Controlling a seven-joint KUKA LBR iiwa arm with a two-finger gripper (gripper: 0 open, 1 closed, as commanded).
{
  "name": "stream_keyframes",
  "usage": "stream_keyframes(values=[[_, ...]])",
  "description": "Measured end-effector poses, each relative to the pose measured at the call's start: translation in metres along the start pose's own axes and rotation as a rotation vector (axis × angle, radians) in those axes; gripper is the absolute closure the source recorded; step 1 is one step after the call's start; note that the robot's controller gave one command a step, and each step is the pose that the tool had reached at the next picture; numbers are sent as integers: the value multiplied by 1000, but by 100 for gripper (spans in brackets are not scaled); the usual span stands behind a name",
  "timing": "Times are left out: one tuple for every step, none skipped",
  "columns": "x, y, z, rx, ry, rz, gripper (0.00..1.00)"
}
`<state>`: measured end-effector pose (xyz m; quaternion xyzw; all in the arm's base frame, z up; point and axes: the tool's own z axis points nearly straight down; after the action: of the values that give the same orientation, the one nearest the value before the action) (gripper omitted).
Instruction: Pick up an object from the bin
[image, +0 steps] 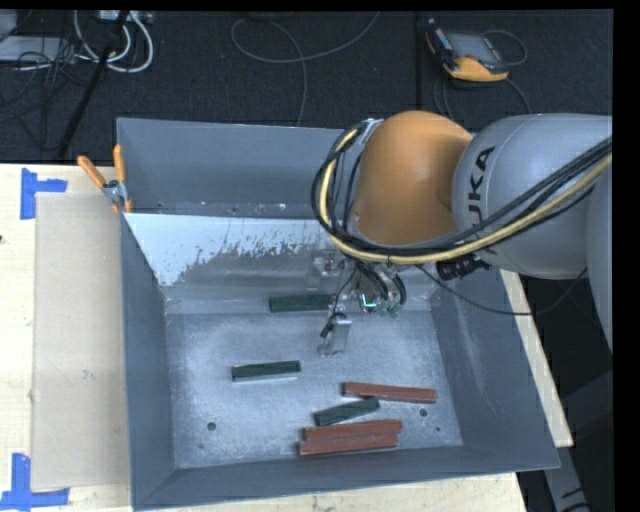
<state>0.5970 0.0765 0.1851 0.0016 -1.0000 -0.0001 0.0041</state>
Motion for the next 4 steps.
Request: stream_keyframes(values=[[25, 28, 121, 0, 2, 115, 0], [22, 27, 116, -1, -7, 118, 100], [44, -22, -43, 1, -15, -211, 100], [45, -22, -39, 1, -9, -210, 0]])
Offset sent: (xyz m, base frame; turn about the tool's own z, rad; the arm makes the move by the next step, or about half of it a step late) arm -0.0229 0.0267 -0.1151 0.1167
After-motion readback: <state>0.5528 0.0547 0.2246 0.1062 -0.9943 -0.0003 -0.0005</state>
